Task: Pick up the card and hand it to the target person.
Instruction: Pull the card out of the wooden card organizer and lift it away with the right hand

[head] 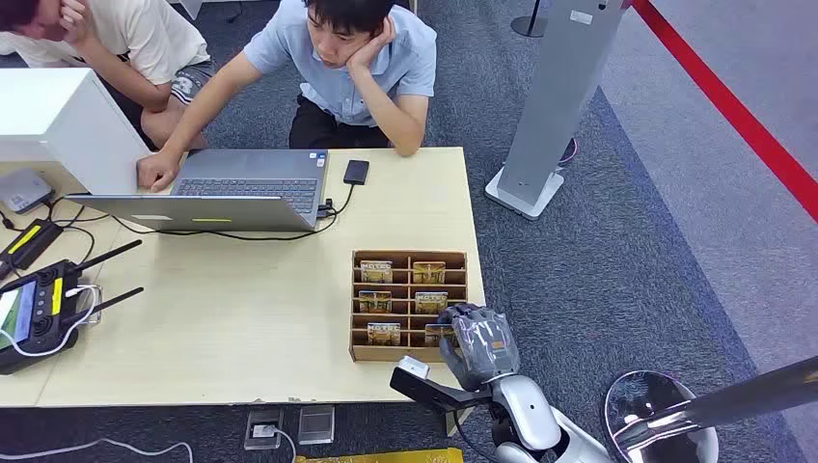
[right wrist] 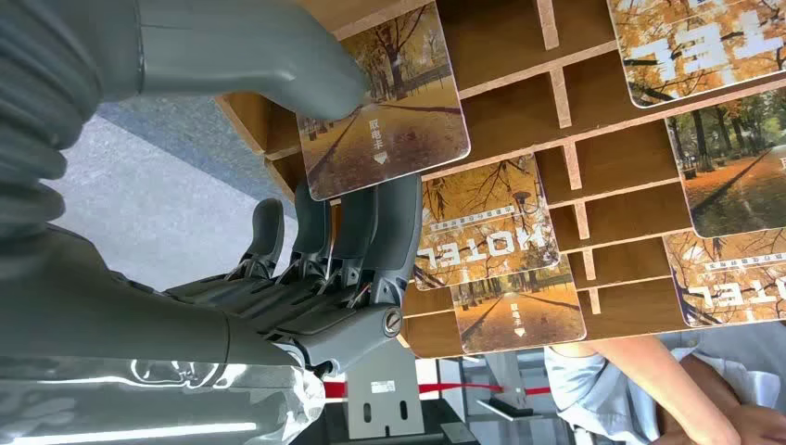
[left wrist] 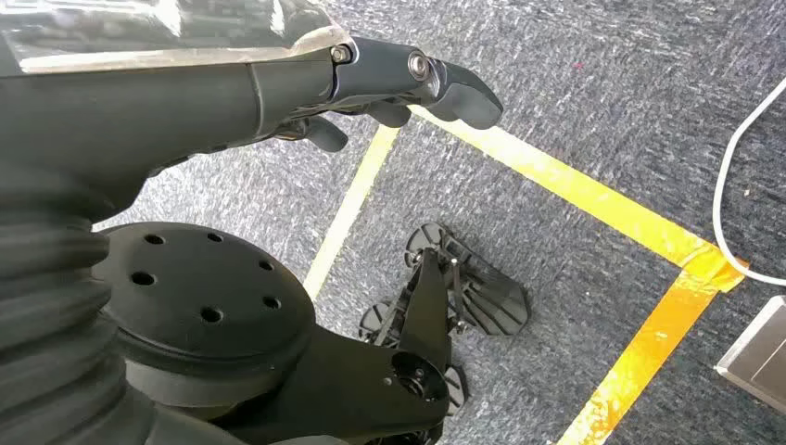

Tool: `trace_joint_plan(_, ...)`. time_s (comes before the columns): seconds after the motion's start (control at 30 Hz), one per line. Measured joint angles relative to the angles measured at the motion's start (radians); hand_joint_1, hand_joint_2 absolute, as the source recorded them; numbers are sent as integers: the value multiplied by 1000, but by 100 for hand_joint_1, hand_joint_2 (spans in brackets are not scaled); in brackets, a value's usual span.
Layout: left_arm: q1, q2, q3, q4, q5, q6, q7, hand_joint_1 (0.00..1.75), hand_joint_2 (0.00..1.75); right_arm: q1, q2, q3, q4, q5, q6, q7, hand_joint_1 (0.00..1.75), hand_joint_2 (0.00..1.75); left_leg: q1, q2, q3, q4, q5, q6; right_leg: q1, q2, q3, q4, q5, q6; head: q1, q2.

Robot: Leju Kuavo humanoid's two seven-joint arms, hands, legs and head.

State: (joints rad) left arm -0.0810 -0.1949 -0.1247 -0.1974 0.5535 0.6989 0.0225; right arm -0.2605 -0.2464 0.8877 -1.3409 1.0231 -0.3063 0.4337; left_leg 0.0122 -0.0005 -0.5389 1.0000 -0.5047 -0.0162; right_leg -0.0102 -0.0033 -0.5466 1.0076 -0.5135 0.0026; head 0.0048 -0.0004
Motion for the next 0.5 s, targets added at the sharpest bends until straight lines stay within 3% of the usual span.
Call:
trace_joint_plan(0.43,1,0,0,-2,21,3,3,0,175,-1,-1,0,0,0,0,2,96,175,0,0,0,0,0,0,0,0,0,0,0,0,0,0)
trace_joint_plan(0.5,0,0,0,-2,21,3,2,0,175,-1,-1,0,0,0,0,2,118,175,0,0,0,0,0,0,0,0,0,0,0,0,0,0)
